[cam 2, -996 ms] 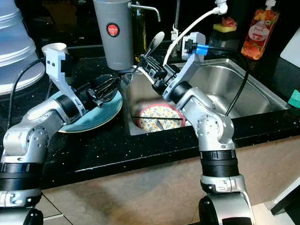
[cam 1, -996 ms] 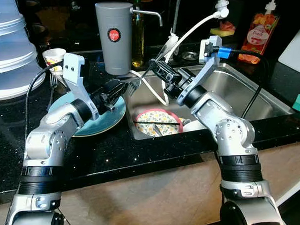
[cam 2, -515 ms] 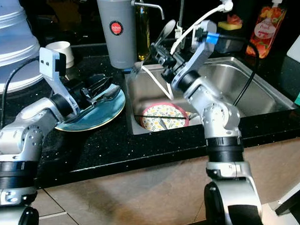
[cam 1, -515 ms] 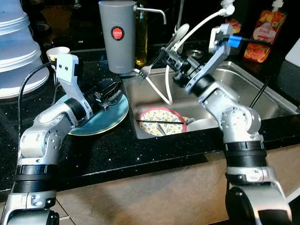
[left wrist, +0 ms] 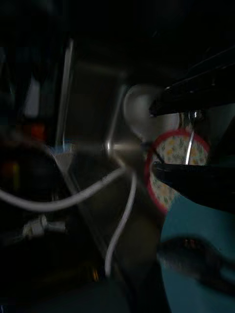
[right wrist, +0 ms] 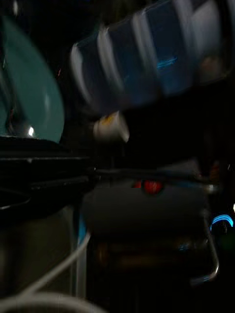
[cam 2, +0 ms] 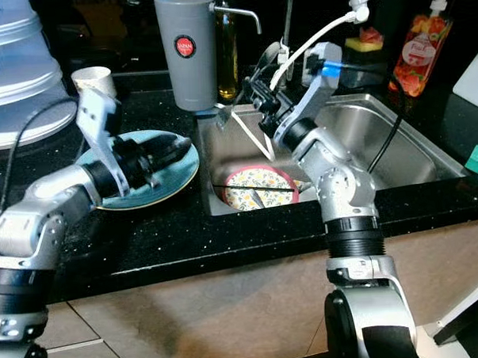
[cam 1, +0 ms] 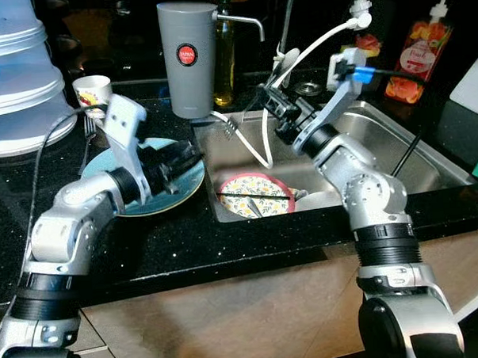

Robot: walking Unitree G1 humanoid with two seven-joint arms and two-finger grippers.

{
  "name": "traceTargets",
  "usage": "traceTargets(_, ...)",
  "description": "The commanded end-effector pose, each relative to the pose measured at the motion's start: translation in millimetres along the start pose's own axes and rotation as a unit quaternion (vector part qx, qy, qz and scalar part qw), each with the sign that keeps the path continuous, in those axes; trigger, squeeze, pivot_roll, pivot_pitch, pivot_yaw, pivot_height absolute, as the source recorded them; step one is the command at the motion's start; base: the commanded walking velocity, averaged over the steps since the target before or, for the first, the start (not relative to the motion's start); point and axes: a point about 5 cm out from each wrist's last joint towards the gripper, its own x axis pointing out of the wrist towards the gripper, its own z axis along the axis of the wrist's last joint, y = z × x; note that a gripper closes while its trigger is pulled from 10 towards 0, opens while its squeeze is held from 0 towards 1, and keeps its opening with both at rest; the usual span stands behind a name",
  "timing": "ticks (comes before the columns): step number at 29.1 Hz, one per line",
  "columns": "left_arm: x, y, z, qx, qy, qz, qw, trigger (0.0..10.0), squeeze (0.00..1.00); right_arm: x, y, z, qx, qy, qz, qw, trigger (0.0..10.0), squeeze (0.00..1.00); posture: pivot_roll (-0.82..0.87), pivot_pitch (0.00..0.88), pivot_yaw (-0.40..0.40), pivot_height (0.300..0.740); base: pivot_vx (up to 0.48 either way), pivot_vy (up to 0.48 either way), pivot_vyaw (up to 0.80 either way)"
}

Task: Kitchen organization

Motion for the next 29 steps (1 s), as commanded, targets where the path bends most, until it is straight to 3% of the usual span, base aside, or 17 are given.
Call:
traceTargets(1, -1.4, -7.8, -3, 0.016, 0.025, -0.025, 0.999, 10.0, 0.00, -1.4, -5.4, -5, -0.039, 0.001, -0.026, 0.999, 0.0, 0.00, -0.03, 0.038, -0.041, 0.740, 0.000, 0.000, 0.00)
traceTargets(5, 0.5, -19.0, -10, 0.008, 0.040, -0.046, 0.998, 10.0, 0.00, -7.7, -15.9, -22, -0.122, 0.018, -0.076, 0.989, 0.0, 0.00, -0.03, 0.050, -0.034, 0.740, 0.000, 0.000, 0.00)
traceTargets(11, 4.8, -26.9, -14, 0.002, 0.043, -0.052, 0.998, 10.0, 0.00, -14.1, -23.0, -36, -0.184, 0.036, -0.107, 0.977, 0.0, 0.00, -0.04, 0.056, -0.007, 0.740, 0.000, 0.000, 0.00)
traceTargets(13, 9.8, -27.8, -16, 0.006, 0.044, -0.038, 0.998, 10.0, 0.00, -17.8, -25.3, -52, -0.216, 0.060, -0.107, 0.969, 0.0, 0.00, -0.04, 0.061, 0.000, 0.740, 0.000, 0.000, 0.00)
traceTargets(18, 21.4, -36.2, -18, 0.009, 0.050, -0.037, 0.998, 10.0, 0.00, -24.9, -26.7, -92, -0.185, 0.144, -0.090, 0.968, 0.0, 0.00, -0.05, 0.064, -0.008, 0.740, 0.000, 0.000, 0.00)
traceTargets(22, 22.2, -45.5, -30, 0.015, 0.090, -0.043, 0.995, 10.0, 0.00, -29.0, -22.9, -114, -0.144, 0.195, -0.076, 0.967, 0.0, 0.00, -0.04, 0.069, -0.034, 0.740, 0.000, 0.000, 0.00)
traceTargets(29, 13.9, -42.8, -43, 0.024, 0.144, -0.018, 0.989, 10.0, 0.00, -29.1, -21.4, -122, -0.116, 0.195, -0.088, 0.970, 0.0, 0.00, -0.03, 0.073, -0.054, 0.740, 0.000, 0.000, 0.00)
